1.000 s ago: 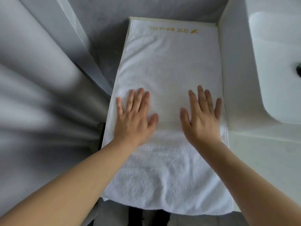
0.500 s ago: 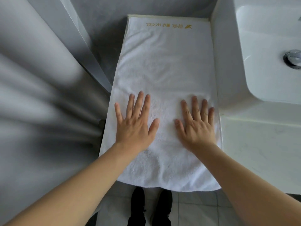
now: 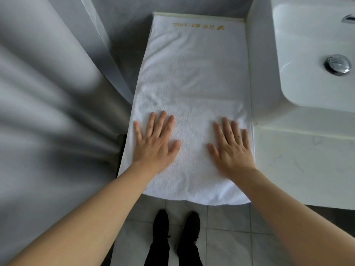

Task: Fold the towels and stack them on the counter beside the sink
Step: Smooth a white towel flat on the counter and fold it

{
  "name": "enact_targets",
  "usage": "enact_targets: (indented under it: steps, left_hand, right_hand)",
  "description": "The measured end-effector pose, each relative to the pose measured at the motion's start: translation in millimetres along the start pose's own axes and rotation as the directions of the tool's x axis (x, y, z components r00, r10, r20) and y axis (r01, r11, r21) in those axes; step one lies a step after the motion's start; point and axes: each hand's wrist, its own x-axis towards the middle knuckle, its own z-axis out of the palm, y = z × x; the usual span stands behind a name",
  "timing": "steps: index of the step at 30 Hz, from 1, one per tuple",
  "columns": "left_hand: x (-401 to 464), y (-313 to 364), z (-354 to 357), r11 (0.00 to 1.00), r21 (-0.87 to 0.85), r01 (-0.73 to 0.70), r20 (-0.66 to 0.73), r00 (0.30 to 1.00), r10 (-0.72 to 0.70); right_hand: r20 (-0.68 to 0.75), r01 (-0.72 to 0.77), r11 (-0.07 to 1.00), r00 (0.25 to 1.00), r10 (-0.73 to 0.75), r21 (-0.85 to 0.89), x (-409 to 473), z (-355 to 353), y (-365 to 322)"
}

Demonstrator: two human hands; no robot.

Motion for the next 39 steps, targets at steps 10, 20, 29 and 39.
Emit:
enact_targets:
  steps: [10,20,29,39]
  left_hand:
    - [-108,-32,8,0.272,-0.778,0.567,0.330,0.736,-0.591]
    - [-113,-35,5,-0.167,-0.715,0.679,0.633,0.527,-0.568]
    - [-126,-22,-21,-0.375,-0.672,0.639,0.729,0.479,-0.490]
    - [-131,-27,-61,-0.436,-0.727,0.531,0.685,0.515,-0.515]
  right_hand:
    - [0.165,-0.559,0.783,0.829,0.534,0.272,-132,19,-13]
    - [0.358,-0.492,-0.137,0.390,0.848,0.860,-118,-6,-34]
    - [0.769,-0.679,-0.393,0.425,0.478,0.620,-127,-9,-26]
    - [0.744,-0.678,-0.308,0.626,0.234,0.668,-155,-24,10]
